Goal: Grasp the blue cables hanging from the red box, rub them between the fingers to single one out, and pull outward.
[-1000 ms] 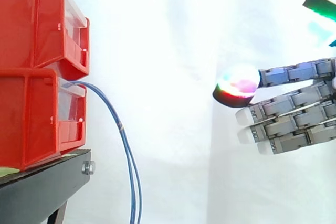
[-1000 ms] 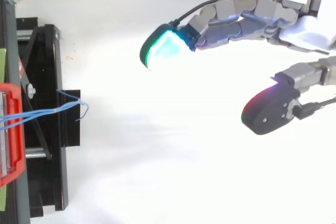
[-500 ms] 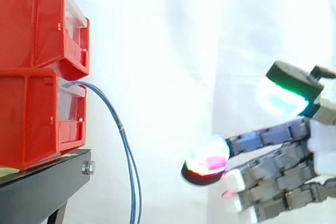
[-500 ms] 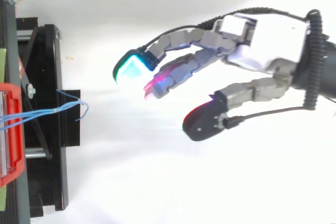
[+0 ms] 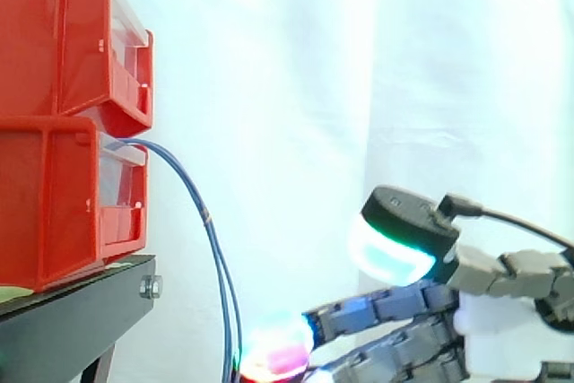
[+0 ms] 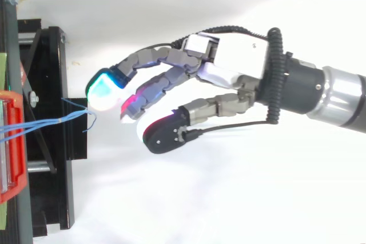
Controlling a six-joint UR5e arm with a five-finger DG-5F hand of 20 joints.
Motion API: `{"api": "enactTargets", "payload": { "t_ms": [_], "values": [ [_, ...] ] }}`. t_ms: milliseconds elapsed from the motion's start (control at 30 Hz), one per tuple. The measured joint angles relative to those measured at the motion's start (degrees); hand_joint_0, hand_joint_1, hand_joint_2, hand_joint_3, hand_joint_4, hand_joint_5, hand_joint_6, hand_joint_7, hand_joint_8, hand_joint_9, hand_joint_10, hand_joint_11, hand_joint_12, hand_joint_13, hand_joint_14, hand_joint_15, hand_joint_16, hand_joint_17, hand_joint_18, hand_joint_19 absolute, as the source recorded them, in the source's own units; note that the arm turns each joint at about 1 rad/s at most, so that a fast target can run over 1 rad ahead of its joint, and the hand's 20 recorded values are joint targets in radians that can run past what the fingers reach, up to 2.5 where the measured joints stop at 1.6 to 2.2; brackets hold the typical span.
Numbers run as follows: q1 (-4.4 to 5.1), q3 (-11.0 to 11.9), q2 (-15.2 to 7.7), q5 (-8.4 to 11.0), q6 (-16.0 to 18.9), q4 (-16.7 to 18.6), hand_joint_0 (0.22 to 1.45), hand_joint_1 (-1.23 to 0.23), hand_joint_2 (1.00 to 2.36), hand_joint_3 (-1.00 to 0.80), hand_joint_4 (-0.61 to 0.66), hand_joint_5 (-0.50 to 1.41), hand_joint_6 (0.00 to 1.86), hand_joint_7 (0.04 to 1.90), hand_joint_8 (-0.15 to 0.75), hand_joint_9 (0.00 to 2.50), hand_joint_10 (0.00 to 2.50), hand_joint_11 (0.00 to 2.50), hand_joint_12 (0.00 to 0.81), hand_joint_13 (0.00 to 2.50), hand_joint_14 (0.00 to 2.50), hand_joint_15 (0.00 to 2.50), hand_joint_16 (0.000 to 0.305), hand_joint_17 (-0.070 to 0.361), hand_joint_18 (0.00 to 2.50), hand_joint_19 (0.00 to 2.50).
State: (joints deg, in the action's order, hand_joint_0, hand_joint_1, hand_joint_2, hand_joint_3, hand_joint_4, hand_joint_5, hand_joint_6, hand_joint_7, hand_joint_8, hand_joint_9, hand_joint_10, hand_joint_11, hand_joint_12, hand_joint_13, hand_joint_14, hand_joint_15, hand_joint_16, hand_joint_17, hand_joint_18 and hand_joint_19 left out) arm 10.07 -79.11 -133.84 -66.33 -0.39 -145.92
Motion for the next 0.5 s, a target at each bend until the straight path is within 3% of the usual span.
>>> {"api": "enactTargets", "payload": {
  "t_ms": [100, 300, 500],
  "values": [
    [-0.1, 1.6, -1.3, -0.19, 1.4, 0.0, 0.52, -0.65, 1.0, -0.5, 0.22, -0.17, 0.5, 0.69, 0.275, 0.86, 0.01, 0.18, 0.314, 0.71, 0.01, 0.3, 0.038, 0.085, 0.54, 0.34],
    [-0.69, 3.8, -1.8, -0.27, 2.0, -0.3, 0.52, -0.65, 1.0, -0.5, 0.22, -0.17, 0.5, 0.69, 0.274, 0.85, 0.01, 0.17, 0.316, 0.7, 0.01, 0.31, 0.039, 0.087, 0.53, 0.36],
    [-1.57, 5.9, -1.8, -0.26, -0.7, -0.2, 0.52, -0.65, 1.0, -0.5, 0.23, -0.17, 0.5, 0.69, 0.275, 0.85, 0.01, 0.18, 0.319, 0.7, 0.01, 0.31, 0.04, 0.091, 0.53, 0.37]
  ]
}}
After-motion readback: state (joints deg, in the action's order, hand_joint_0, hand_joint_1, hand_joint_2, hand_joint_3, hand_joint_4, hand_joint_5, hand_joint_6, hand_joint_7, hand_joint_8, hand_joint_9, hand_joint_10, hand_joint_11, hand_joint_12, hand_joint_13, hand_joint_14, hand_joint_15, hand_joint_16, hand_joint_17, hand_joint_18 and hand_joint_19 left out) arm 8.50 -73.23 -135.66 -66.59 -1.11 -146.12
